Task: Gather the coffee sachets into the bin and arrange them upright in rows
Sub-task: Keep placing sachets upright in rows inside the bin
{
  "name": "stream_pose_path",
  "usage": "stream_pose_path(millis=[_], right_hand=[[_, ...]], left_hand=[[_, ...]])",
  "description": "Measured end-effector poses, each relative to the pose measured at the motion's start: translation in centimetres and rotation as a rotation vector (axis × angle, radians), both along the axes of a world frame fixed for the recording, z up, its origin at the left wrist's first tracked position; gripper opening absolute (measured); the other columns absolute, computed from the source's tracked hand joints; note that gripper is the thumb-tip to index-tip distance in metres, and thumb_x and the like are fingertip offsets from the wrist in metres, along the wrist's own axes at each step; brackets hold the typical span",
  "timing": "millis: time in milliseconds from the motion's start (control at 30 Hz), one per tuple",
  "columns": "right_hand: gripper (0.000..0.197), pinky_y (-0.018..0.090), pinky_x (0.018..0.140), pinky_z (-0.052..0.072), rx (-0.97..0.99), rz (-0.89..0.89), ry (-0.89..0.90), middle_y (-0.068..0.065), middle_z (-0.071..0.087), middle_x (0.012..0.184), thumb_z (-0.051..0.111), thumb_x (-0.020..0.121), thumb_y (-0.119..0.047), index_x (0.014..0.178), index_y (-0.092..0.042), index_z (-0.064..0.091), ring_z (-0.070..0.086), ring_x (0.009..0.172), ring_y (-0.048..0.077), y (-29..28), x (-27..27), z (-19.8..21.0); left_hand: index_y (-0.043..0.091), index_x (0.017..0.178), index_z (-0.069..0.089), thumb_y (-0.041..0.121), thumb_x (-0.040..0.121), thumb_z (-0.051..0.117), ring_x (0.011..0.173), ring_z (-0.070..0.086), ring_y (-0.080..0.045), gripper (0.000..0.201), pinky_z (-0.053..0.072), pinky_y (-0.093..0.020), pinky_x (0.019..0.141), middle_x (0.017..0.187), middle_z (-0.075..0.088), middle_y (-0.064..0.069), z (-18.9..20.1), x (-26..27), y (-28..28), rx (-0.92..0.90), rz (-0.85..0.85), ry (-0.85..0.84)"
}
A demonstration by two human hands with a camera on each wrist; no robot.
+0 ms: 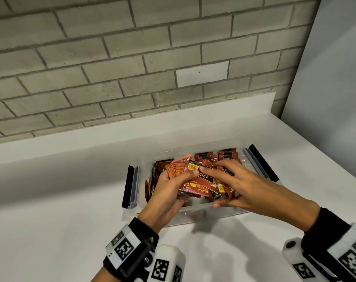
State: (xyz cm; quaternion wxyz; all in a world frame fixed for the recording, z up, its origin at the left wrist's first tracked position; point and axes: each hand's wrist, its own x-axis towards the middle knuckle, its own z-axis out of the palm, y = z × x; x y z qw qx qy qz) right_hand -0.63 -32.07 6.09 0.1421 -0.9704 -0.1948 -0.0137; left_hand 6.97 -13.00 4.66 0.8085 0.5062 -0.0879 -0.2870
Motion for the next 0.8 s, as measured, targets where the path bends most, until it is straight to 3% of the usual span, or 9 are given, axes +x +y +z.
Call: stream_pose_path(millis=[67, 133, 233, 367, 500, 567, 633, 700, 800], right_hand=[[0.071, 0.03, 0.103, 0.044, -0.006, -0.014, -0.002, -0.006, 0.023, 0.137, 0.03, 0.081, -0.07, 0.143, -0.052, 0.002, 0.02, 0.121, -0.001, -0.3, 0.0, 0.3], [0.073, 0.031, 0.101, 0.046, -0.038, -0.015, 0.01, -0.008, 0.02, 0.134, 0.03, 0.076, -0.071, 0.139, -0.052, 0.001, 0.021, 0.119, -0.001, -0.6, 0.0, 1.2], [0.087, 0.026, 0.092, 0.047, -0.042, 0.065, -0.018, -0.002, 0.031, 0.134, 0.053, 0.075, -0.066, 0.146, -0.038, 0.012, 0.03, 0.118, 0.007, -0.6, 0.5, 2.1], [0.096, 0.018, 0.095, 0.035, -0.103, 0.179, 0.046, 0.0, 0.018, 0.147, 0.066, 0.079, -0.052, 0.139, -0.049, -0.009, 0.021, 0.127, 0.008, 0.3, 1.1, 1.6], [0.094, 0.011, 0.088, 0.033, -0.039, 0.084, 0.015, -0.009, 0.02, 0.125, 0.059, 0.078, -0.062, 0.137, -0.051, -0.013, 0.02, 0.109, -0.002, 0.4, 1.1, 1.1], [0.099, 0.019, 0.095, 0.039, 0.024, -0.009, 0.035, -0.009, 0.022, 0.125, 0.058, 0.073, -0.069, 0.144, -0.046, -0.007, 0.023, 0.112, 0.001, 0.3, 1.0, 1.1], [0.105, 0.024, 0.102, 0.037, 0.061, -0.062, 0.045, -0.008, 0.024, 0.127, 0.064, 0.068, -0.07, 0.147, -0.036, 0.003, 0.023, 0.114, 0.002, 0.4, 1.2, 0.9], [0.11, 0.019, 0.102, 0.03, 0.07, -0.044, 0.024, -0.006, 0.026, 0.125, 0.07, 0.064, -0.067, 0.148, -0.03, 0.009, 0.024, 0.113, 0.004, 1.0, 1.7, 0.6], [0.124, 0.021, 0.105, 0.027, 0.018, -0.051, 0.034, -0.003, 0.02, 0.123, 0.074, 0.061, -0.067, 0.151, -0.025, 0.0, 0.018, 0.11, 0.005, 2.0, 2.1, -0.3]], left_hand=[[0.019, 0.116, 0.065, -0.005, 0.079, 0.065, 0.085, 0.071, -0.027, 0.044, 0.06, -0.035, 0.066, 0.104, 0.072, -0.015, 0.1, 0.4, 0.2, 0.053, -0.023, -0.033], [0.017, 0.115, 0.066, -0.009, 0.078, 0.064, 0.085, 0.071, -0.028, 0.046, 0.06, -0.036, 0.064, 0.103, 0.072, -0.014, 0.5, 1.0, 0.5, 0.1, -0.056, -0.052], [0.014, 0.112, 0.066, -0.011, 0.073, 0.066, 0.086, 0.07, -0.029, 0.047, 0.06, -0.037, 0.065, 0.098, 0.072, -0.013, 1.2, 1.8, 0.8, 0.164, -0.161, -0.091], [0.013, 0.109, 0.067, -0.002, 0.065, 0.069, 0.083, 0.07, -0.028, 0.046, 0.06, -0.037, 0.067, 0.096, 0.072, -0.013, 1.7, 2.0, 0.4, 0.207, -0.228, -0.108], [0.007, 0.121, 0.059, 0.009, 0.075, 0.066, 0.09, 0.07, -0.027, 0.047, 0.06, -0.038, 0.068, 0.104, 0.07, -0.017, 1.2, 1.3, 0.3, 0.151, -0.224, -0.015], [0.011, 0.128, 0.055, 0.015, 0.079, 0.063, 0.102, 0.066, -0.033, 0.05, 0.06, -0.039, 0.069, 0.116, 0.066, -0.019, 0.8, 1.0, 0.0, 0.107, -0.182, 0.023], [0.014, 0.132, 0.051, 0.017, 0.08, 0.062, 0.111, 0.062, -0.037, 0.053, 0.059, -0.041, 0.075, 0.123, 0.062, -0.021, 0.6, 0.6, -0.4, 0.08, -0.165, 0.034], [0.011, 0.132, 0.048, 0.016, 0.081, 0.061, 0.107, 0.065, -0.034, 0.053, 0.059, -0.041, 0.078, 0.121, 0.063, -0.021, 0.5, 0.0, -1.1, 0.082, -0.21, 0.023], [0.005, 0.123, 0.053, 0.006, 0.082, 0.061, 0.103, 0.067, -0.027, 0.042, 0.056, -0.04, 0.086, 0.107, 0.068, -0.015, 0.3, -0.6, -2.0, 0.077, -0.235, 0.01]])
